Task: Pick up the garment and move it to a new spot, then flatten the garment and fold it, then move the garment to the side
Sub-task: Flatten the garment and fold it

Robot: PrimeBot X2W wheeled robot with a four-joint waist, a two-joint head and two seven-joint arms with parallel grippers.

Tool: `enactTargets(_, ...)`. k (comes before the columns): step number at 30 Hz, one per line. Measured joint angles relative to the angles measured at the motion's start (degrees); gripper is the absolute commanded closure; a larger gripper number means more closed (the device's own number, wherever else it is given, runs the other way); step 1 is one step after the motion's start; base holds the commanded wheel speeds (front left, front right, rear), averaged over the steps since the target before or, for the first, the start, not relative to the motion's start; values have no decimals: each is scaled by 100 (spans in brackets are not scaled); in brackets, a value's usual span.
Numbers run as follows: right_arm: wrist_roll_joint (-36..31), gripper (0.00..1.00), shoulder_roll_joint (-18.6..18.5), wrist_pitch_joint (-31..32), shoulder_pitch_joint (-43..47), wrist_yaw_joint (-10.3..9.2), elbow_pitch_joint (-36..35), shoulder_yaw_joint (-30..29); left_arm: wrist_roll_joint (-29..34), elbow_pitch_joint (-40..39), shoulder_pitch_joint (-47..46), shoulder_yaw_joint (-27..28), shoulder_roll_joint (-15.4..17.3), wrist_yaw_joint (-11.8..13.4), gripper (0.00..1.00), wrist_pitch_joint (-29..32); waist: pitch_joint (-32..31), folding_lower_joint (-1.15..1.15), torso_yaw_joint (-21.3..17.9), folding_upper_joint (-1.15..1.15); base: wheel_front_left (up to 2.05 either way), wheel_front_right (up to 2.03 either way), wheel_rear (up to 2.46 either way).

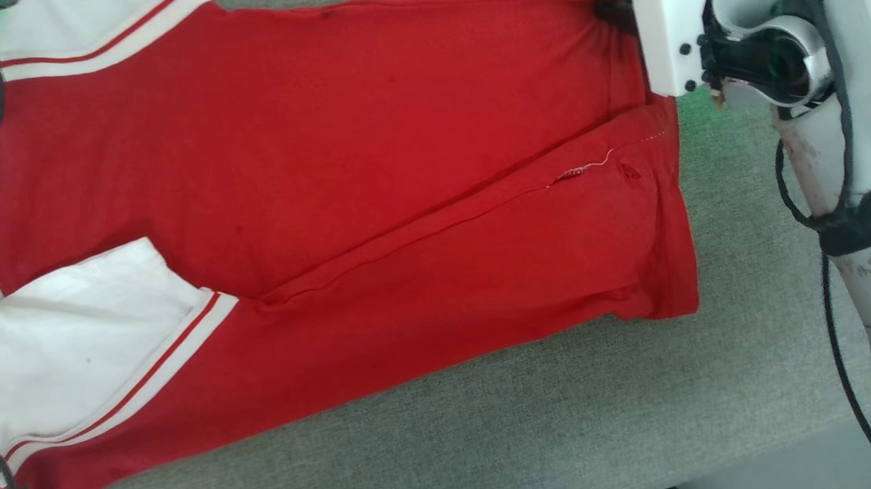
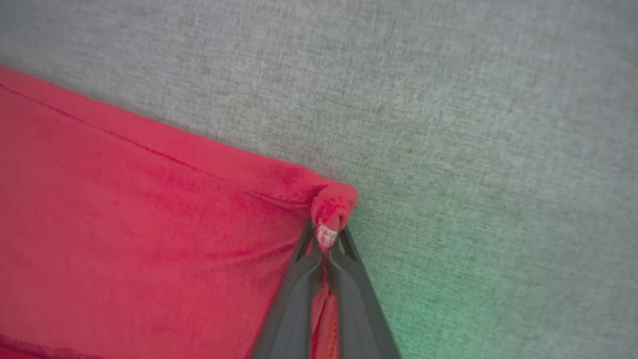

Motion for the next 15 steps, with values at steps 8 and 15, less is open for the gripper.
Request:
enactTargets(8, 207, 100, -337, -580, 285, 0, -5, 9, -88, 145, 209, 29, -199, -225, 100, -313, -421, 0, 300, 0, 0, 0, 0)
enactTargets(15, 271, 100, -656, -1023, 530, 0, -157, 103, -181, 107, 353, 90, -354, -413, 100, -594, -891, 0, 597, 0, 0, 0, 0)
